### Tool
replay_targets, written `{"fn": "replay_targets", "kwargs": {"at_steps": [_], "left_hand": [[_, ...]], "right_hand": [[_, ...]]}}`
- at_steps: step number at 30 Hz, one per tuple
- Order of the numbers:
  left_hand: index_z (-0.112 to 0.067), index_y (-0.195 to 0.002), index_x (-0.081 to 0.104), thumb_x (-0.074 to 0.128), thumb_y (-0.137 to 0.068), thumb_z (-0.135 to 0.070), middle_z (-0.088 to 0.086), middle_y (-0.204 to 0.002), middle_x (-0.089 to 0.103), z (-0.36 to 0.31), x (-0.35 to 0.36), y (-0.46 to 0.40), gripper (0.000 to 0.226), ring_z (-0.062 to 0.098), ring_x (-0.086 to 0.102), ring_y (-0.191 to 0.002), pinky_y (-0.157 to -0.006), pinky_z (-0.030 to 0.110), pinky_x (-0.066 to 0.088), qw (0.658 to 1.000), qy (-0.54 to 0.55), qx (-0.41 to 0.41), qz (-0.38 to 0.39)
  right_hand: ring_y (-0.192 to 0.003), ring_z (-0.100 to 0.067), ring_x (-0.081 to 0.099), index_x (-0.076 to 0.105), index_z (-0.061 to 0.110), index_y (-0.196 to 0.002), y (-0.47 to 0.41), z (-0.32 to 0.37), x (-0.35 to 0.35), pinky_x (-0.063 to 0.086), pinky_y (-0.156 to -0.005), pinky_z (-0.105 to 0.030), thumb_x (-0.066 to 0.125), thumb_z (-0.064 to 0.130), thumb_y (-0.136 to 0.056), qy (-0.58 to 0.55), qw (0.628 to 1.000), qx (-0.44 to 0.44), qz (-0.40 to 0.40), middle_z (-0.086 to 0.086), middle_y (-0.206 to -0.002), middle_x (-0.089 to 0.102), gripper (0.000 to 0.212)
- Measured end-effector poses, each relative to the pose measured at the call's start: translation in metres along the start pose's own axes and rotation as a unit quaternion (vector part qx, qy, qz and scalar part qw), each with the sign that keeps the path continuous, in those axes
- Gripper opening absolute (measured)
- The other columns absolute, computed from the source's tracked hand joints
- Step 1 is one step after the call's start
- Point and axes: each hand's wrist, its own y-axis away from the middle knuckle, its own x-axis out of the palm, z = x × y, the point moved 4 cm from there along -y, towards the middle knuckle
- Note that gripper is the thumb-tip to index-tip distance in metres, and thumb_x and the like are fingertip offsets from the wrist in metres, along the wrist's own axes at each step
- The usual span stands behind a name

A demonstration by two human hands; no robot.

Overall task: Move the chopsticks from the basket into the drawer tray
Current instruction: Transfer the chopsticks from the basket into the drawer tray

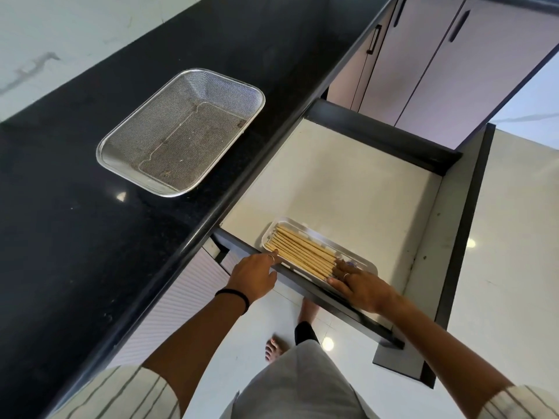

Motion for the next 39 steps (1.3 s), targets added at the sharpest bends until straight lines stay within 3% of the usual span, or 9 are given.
{"fn": "replay_targets", "kwargs": {"at_steps": [2,5,10,17,20,23,27,33,39], "left_hand": [[-0.019,-0.137,0.049,0.053,-0.095,-0.023,0.002,-0.141,0.052,0.000,0.000,0.000,0.043,0.021,0.053,-0.125,-0.105,0.035,0.045,1.000,-0.002,0.000,-0.001],[-0.018,-0.137,0.049,0.054,-0.095,-0.024,0.003,-0.141,0.053,0.000,0.001,0.000,0.043,0.022,0.054,-0.124,-0.104,0.034,0.046,1.000,-0.003,-0.003,-0.002],[-0.020,-0.139,0.047,0.053,-0.095,-0.024,0.002,-0.142,0.051,0.001,0.001,0.000,0.045,0.022,0.052,-0.126,-0.105,0.035,0.045,1.000,0.001,-0.003,-0.002],[-0.019,-0.138,0.048,0.053,-0.095,-0.023,0.001,-0.144,0.050,0.000,0.000,0.000,0.044,0.022,0.053,-0.125,-0.104,0.035,0.045,1.000,-0.007,-0.001,-0.001],[-0.018,-0.134,0.053,0.053,-0.094,-0.020,0.000,-0.146,0.046,-0.002,-0.001,0.000,0.040,0.022,0.053,-0.125,-0.104,0.036,0.045,1.000,-0.007,0.011,-0.007],[-0.016,-0.134,0.053,0.053,-0.094,-0.021,0.002,-0.145,0.048,-0.001,0.000,0.000,0.040,0.022,0.052,-0.126,-0.104,0.036,0.045,1.000,-0.011,0.006,-0.010],[-0.016,-0.133,0.053,0.053,-0.094,-0.023,0.005,-0.139,0.054,-0.001,0.001,0.001,0.039,0.023,0.054,-0.124,-0.103,0.037,0.045,1.000,-0.019,-0.001,-0.008],[-0.019,-0.135,0.052,0.054,-0.094,-0.024,0.002,-0.141,0.052,-0.004,0.001,0.001,0.041,0.022,0.054,-0.124,-0.104,0.035,0.045,0.999,-0.030,-0.001,-0.013],[-0.019,-0.136,0.051,0.055,-0.094,-0.025,0.002,-0.141,0.053,-0.006,0.001,0.002,0.043,0.022,0.054,-0.124,-0.105,0.033,0.044,0.999,-0.035,-0.008,-0.017]], "right_hand": [[-0.135,-0.016,0.041,0.047,0.021,-0.137,0.002,-0.001,0.001,0.034,-0.113,-0.038,0.003,0.071,-0.084,0.004,1.000,-0.022,0.021,-0.004,-0.149,0.041,0.084],[-0.145,-0.015,0.025,0.039,0.022,-0.144,0.003,-0.006,0.005,0.023,-0.120,-0.040,0.005,0.069,-0.085,0.019,0.999,-0.026,0.040,0.000,-0.156,0.030,0.082],[-0.147,-0.015,0.018,0.033,0.022,-0.146,0.003,-0.005,0.005,0.018,-0.122,-0.039,0.007,0.071,-0.085,0.015,0.998,-0.036,0.043,0.000,-0.158,0.024,0.083],[-0.144,-0.014,0.028,0.047,0.020,-0.138,0.002,-0.004,-0.010,0.026,-0.119,-0.037,0.015,0.059,-0.093,0.031,0.998,-0.057,0.007,-0.003,-0.151,0.040,0.068],[-0.115,-0.014,0.056,0.061,0.021,-0.119,0.007,0.003,-0.010,0.044,-0.104,-0.036,0.019,0.064,-0.092,-0.020,0.998,-0.054,0.002,-0.003,-0.121,0.063,0.066],[-0.086,-0.017,0.063,0.063,0.013,-0.101,0.012,0.012,0.000,0.052,-0.088,-0.036,0.016,0.072,-0.084,-0.099,0.995,-0.018,0.016,-0.006,-0.094,0.067,0.077],[-0.094,-0.021,0.063,0.061,0.013,-0.114,0.011,0.014,0.009,0.050,-0.095,-0.037,0.011,0.072,-0.081,-0.067,0.997,0.020,0.029,-0.012,-0.108,0.068,0.084],[-0.088,-0.021,0.062,0.064,0.015,-0.094,0.012,0.011,0.010,0.050,-0.083,-0.033,0.014,0.068,-0.088,-0.001,0.999,0.042,-0.032,-0.008,-0.102,0.067,0.074],[-0.128,-0.024,0.047,0.047,0.020,-0.137,0.006,0.009,0.005,0.039,-0.109,-0.042,0.024,0.056,-0.097,-0.066,0.995,0.042,-0.066,-0.006,-0.145,0.043,0.059]]}}
